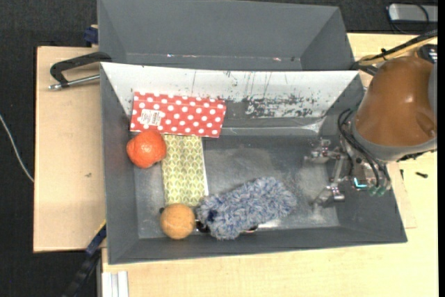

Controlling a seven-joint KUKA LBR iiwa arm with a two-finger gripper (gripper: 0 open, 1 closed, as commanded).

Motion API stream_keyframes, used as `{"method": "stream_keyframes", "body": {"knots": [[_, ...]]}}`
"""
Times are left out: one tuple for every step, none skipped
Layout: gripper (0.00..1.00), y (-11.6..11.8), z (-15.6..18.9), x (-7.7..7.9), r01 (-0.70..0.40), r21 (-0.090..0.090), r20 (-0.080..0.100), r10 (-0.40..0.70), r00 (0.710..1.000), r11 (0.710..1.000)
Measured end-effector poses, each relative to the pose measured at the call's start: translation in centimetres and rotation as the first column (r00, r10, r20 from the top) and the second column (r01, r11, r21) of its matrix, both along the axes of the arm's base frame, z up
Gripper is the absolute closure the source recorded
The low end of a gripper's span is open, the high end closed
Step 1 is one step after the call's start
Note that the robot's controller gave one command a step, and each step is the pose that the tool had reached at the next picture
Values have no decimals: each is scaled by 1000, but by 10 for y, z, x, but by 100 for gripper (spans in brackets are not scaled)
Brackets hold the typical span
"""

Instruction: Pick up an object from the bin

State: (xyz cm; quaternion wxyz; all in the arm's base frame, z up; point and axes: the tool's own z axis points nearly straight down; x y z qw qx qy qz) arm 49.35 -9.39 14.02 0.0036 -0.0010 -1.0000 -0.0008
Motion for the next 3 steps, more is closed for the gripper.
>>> {"method": "stream_keyframes", "body": {"knots": [[0,0,4,2,-2,-1,8,2,1000,1000],[0,32,-31,6,-70,-4,13,70,997,998],[100,70,-67,20,-76,-1,9,76,997,997]]}}
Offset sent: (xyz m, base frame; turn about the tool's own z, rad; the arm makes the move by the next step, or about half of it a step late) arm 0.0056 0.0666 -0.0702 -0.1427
